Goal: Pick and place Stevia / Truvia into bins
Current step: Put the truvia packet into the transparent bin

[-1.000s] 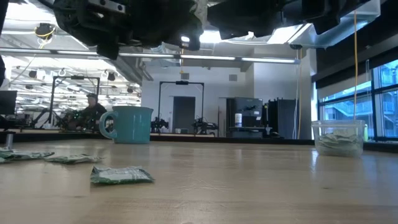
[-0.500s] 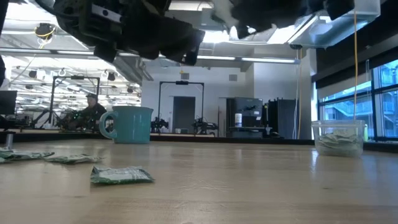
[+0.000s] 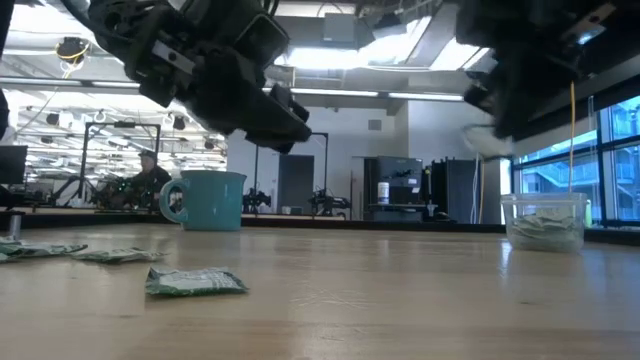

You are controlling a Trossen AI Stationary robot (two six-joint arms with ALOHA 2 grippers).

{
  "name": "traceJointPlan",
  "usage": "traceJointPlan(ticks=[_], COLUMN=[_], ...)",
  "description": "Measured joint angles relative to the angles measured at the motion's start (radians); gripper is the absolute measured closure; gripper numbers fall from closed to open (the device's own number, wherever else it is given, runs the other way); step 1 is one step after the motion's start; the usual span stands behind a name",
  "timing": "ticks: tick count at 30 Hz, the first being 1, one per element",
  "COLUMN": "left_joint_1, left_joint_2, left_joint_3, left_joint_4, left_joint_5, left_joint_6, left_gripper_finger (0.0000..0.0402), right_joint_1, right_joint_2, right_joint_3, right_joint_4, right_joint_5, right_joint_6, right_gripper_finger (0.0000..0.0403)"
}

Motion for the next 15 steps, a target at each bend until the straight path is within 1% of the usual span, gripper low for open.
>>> traceJointPlan(ticks=[2, 5, 7, 10, 15], left_joint_1=[0.000, 0.001, 0.000, 0.000, -0.001], left_joint_2=[0.000, 0.000, 0.000, 0.000, 0.000], left_joint_3=[0.000, 0.000, 0.000, 0.000, 0.000], left_joint_4=[-0.015, -0.023, -0.027, -0.027, -0.050], left_joint_5=[-0.047, -0.075, -0.095, -0.105, -0.105], left_joint_6=[0.001, 0.002, 0.003, 0.003, 0.002], left_gripper_finger=[0.0314, 0.0314, 0.0314, 0.0315, 0.0315], right_joint_1=[-0.013, -0.037, -0.060, -0.087, -0.121], right_joint_2=[-0.032, -0.074, -0.091, -0.100, -0.100], right_joint_3=[0.000, 0.000, -0.011, -0.039, -0.101], right_joint_4=[-0.094, -0.238, -0.292, -0.300, -0.263], right_joint_5=[0.016, 0.114, 0.137, 0.136, 0.134], right_joint_6=[0.069, 0.191, 0.256, 0.305, 0.322], right_gripper_finger=[0.0398, 0.0398, 0.0398, 0.0398, 0.0398])
